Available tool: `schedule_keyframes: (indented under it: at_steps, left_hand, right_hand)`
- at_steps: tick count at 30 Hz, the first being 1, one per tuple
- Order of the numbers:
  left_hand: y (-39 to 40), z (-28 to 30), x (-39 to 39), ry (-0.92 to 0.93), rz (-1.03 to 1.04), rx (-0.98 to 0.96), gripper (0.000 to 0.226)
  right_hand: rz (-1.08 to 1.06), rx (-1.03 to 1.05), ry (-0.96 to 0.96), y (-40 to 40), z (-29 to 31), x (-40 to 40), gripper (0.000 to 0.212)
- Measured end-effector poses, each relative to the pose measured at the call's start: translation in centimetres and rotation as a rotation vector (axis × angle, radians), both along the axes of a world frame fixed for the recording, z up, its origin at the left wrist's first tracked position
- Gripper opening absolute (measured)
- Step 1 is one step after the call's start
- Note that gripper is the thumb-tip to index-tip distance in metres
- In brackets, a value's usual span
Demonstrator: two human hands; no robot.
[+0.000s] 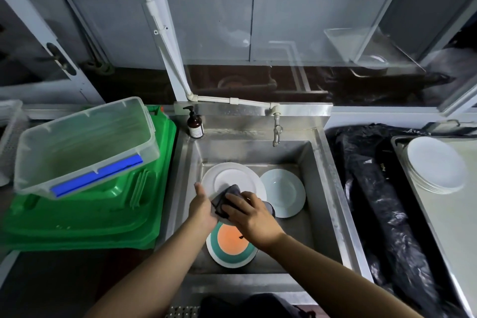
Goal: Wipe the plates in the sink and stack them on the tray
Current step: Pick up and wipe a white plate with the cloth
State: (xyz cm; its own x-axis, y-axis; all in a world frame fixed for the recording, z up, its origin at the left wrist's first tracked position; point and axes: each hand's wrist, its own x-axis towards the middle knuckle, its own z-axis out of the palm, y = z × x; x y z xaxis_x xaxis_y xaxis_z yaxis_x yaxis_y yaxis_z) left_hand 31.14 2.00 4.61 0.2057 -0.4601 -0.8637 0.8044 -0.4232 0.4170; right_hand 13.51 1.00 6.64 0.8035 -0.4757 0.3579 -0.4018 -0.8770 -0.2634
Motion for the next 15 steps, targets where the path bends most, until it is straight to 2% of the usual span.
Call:
schedule_keyframes:
  at_steps: [5,8,11,15]
  left_hand:
    - [0.1,1.7,-0.1,0.065,-0.006,-0.024,0.106]
    - [-0.3,1.4,0.7,0.087,-0.015,-0.048,0.108]
    - [-1.5,-1.3,2.4,0.091,-0.046,-0.037,0.108]
    - [-1.5,2.1,2.4,0.085,-0.077,-0.023,0.079]
  right_hand:
    - [0.028,-0.083,0.213,-0.3,0.4,-1.0,0.067]
    - [0.017,-0.166,0.214,-1.2,-0.3,-1.9,0.054]
    - [-0.009,-0.215,0.209,-2.8,-0.4,-3.4,0.049]
    - [-0.023,-0.187,0.181,-3.8,0.5,-3.8,0.046]
